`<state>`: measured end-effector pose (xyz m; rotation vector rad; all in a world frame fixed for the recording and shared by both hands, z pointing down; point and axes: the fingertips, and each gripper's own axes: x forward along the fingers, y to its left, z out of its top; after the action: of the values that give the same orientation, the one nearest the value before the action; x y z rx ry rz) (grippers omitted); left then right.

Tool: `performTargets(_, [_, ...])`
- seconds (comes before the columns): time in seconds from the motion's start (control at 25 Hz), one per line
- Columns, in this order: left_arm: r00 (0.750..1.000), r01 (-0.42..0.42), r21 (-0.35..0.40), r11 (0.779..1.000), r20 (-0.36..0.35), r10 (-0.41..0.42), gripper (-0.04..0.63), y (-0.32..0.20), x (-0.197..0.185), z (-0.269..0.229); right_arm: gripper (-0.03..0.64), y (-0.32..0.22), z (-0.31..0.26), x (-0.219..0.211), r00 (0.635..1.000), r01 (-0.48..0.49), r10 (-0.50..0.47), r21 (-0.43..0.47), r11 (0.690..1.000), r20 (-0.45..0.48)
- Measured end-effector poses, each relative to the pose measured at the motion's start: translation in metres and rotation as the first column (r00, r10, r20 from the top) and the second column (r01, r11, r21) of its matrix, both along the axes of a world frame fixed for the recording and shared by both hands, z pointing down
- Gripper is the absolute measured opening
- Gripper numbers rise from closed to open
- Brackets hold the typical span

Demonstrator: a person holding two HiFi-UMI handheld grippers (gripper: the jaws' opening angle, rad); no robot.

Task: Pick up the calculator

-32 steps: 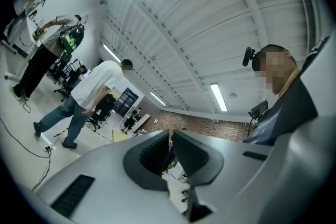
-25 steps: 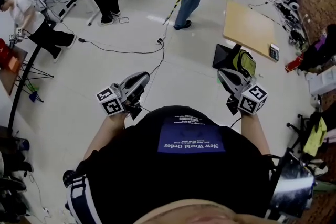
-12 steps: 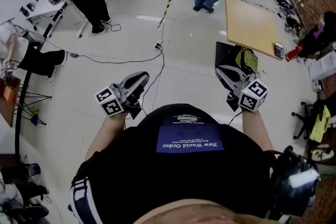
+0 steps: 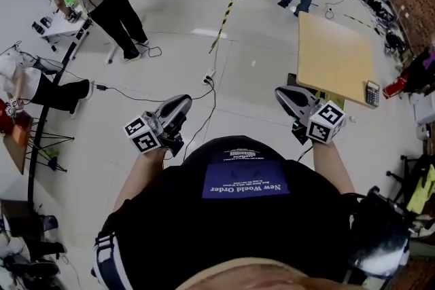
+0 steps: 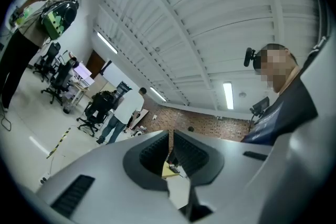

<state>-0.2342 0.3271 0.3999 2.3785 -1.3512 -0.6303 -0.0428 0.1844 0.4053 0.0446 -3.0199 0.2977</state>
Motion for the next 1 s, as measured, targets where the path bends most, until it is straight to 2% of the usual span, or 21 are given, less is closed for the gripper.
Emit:
performTargets(0.24, [1.000,0.011,0.005,1.000,-0.013,-0.011,0.034,-0.125,0.030,-0.012,-0.015,-0.122,-0.014,0.017,0.999,0.044,-0.044,0.006,0.999,0.019])
performTargets(0.44, [0.996,-0.077,0.006,0.997,-0.034,0.077,0.035,-0.201,0.045,-0.021,-0.015,-0.184,-0.016,0.027,0.999,0.009,-0.009,-0.012,1.000,0.037])
performTargets(0.6, [0.991,-0.126,-0.022,0.992,-0.059,0.124,0.034,-0.247,0.039,-0.015,-0.015,-0.220,-0.011,0.041,0.998,-0.056,0.057,-0.029,0.998,0.036])
performTargets(0.76, [0.980,-0.197,-0.010,0.980,-0.037,0.196,0.035,-0.290,0.040,-0.011,-0.015,-0.257,-0.004,0.050,0.988,-0.147,0.148,-0.038,0.988,0.035])
performTargets(0.88, [0.963,-0.267,0.011,0.964,-0.031,0.267,0.034,-0.322,0.031,-0.003,-0.015,-0.280,0.006,0.042,0.976,-0.217,0.218,-0.034,0.976,0.020])
performTargets(1.0, [0.941,-0.335,0.043,0.941,-0.037,0.337,0.034,-0.363,0.006,0.001,-0.015,-0.305,0.016,0.020,0.960,-0.279,0.279,-0.011,0.960,0.003])
